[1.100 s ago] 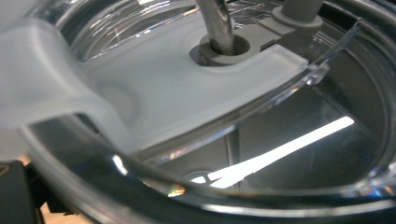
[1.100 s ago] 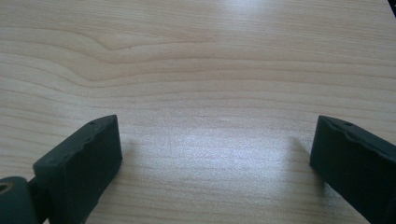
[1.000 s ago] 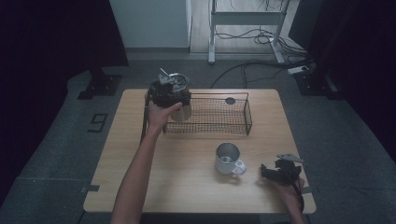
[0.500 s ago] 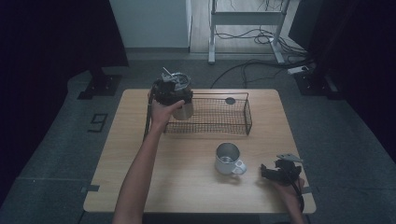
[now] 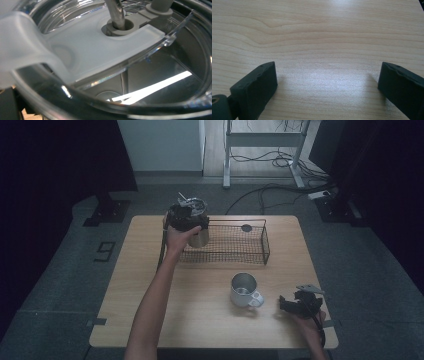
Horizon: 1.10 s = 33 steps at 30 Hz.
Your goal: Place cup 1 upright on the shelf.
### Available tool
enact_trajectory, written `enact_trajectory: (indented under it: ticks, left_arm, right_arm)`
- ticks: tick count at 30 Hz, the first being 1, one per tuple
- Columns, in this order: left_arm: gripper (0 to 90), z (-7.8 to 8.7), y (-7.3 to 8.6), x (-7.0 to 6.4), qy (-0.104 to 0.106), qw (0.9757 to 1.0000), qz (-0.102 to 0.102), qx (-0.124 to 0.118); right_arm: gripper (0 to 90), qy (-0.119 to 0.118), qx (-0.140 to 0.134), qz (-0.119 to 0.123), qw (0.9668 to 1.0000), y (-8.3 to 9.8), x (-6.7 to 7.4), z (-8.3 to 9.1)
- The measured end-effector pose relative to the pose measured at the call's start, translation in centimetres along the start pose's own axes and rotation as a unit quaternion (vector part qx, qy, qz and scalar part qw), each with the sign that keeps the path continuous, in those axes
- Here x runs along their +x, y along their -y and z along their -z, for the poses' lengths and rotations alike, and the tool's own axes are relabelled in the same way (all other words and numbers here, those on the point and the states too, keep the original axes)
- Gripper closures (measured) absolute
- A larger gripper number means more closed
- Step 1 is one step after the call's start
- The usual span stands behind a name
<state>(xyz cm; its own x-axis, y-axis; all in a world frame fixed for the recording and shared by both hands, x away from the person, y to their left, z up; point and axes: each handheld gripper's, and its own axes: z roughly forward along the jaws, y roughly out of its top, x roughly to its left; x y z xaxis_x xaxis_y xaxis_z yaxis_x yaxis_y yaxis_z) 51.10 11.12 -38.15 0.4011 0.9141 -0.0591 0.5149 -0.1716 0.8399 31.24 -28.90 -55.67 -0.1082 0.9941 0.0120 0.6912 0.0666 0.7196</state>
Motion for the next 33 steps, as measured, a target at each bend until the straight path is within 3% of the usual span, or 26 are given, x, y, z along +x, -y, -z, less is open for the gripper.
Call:
enact_trajectory:
  ticks: [6,33]
  left_arm:
    - [4.1,-1.1,0.7,0.3,-0.014,0.9998,0.01,0.006]
    - [4.1,-4.2,3.1,0.3,-0.02,0.9988,0.017,0.042]
  right_arm:
    - [2.0,0.0,0.0,0.0,1.0,0.0,0.0,0.0]
    - [2.1,0.0,0.0,0.0,1.0,0.0,0.0,0.0]
